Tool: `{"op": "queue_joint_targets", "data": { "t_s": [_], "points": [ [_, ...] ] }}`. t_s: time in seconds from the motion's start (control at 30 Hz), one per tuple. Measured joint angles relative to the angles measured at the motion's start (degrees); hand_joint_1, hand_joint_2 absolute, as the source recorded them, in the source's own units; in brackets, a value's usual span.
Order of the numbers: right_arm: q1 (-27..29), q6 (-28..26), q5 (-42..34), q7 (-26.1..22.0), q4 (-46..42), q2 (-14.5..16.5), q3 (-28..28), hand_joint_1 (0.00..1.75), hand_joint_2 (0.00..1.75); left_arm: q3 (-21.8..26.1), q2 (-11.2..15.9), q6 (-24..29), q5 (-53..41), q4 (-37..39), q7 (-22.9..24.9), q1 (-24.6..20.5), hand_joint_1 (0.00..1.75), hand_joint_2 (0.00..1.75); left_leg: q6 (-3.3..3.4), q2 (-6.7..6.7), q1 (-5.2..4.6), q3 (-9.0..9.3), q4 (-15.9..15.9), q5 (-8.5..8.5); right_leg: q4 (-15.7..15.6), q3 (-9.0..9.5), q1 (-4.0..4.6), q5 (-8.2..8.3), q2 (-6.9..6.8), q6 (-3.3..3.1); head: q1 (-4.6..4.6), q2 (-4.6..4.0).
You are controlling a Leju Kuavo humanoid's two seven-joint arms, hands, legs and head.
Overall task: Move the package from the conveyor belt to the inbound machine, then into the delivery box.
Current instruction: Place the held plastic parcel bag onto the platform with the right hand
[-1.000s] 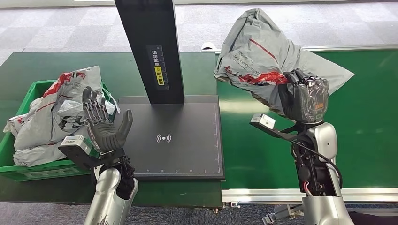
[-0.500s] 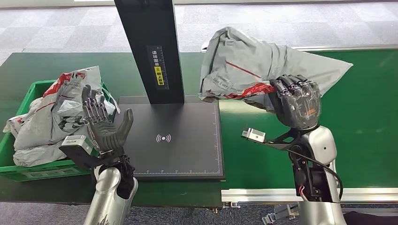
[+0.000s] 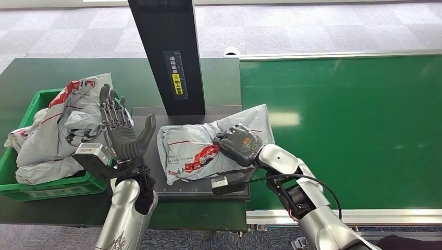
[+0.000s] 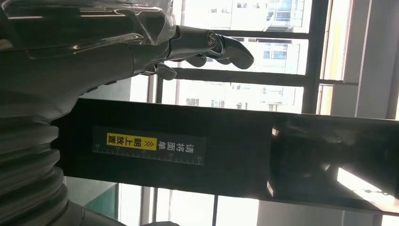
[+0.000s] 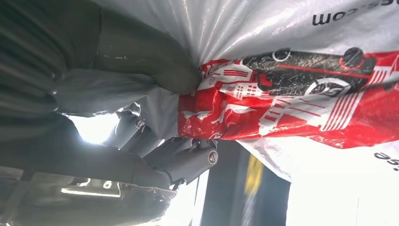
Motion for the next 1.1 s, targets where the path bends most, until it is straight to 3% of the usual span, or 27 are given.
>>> {"op": "queue_joint_targets", "data": {
  "t_s": [0.23,0.37,0.5,0.63,0.8,0.93,1.0,1.1],
  "points": [
    [-4.8,6.9,-4.4,5.8,6.3,0.2,10.1,1.75,1.75,-0.2,0.1,0.9,0.5,1.0,0.0,-0.2,0.00,1.75,0.02,0.01,-0.03,-0.01,0.0,-0.03,0.0,-0.01,-0.02,0.00,0.00,0.00,0.02,0.00],
    [-6.9,4.4,-6.1,8.0,8.2,0.2,13.4,1.75,1.75,-0.4,0.1,1.3,0.5,1.2,0.0,-0.2,0.00,1.75,0.02,0.01,-0.03,0.01,0.0,-0.02,0.0,0.00,-0.03,0.00,0.00,0.01,0.01,0.00],
    [-7.9,-3.5,-9.9,6.7,8.9,0.4,14.4,1.75,1.75,-0.8,0.1,1.0,0.5,1.3,0.0,-0.2,0.00,1.75,0.02,0.01,-0.02,0.01,0.0,-0.02,0.0,0.00,-0.01,0.00,0.01,0.01,0.01,0.00],
    [-8.2,-6.3,-12.2,6.7,10.2,1.7,14.6,1.75,1.75,-1.5,0.0,0.3,0.5,1.5,0.0,-0.2,0.00,1.75,0.02,0.02,-0.01,0.01,0.0,-0.03,0.0,-0.01,-0.01,0.00,0.02,0.00,0.01,0.00],
    [-8.6,-6.9,-14.2,8.3,13.8,4.6,14.4,1.75,1.75,-2.5,-0.4,-0.5,0.5,2.2,0.0,-0.3,0.00,1.75,0.02,0.03,-0.02,0.02,0.0,-0.03,0.0,-0.01,-0.01,0.00,0.02,0.00,0.01,0.00],
    [-8.7,-1.6,-15.3,10.2,16.8,7.0,14.2,1.71,1.75,-3.3,-0.5,-0.8,0.5,3.0,0.0,-0.6,0.00,1.75,0.02,0.03,-0.02,0.03,0.0,-0.02,0.0,-0.01,-0.01,0.00,0.02,0.00,0.01,0.00],
    [-8.5,2.9,-15.1,11.8,18.1,7.9,14.3,1.53,1.75,-3.6,-0.6,-1.0,0.5,3.4,0.0,-0.9,0.00,1.75,0.02,0.03,-0.02,0.03,0.0,-0.03,0.0,-0.01,-0.01,0.00,0.02,0.00,0.00,0.00],
    [-8.3,8.0,-14.7,14.1,19.6,8.9,14.4,0.36,1.75,-4.0,-0.6,-1.3,0.5,4.0,0.0,-1.2,0.00,1.75,0.02,0.03,-0.02,0.04,0.0,-0.03,0.0,-0.01,-0.01,0.00,0.02,0.00,0.01,-0.01]
  ]
}}
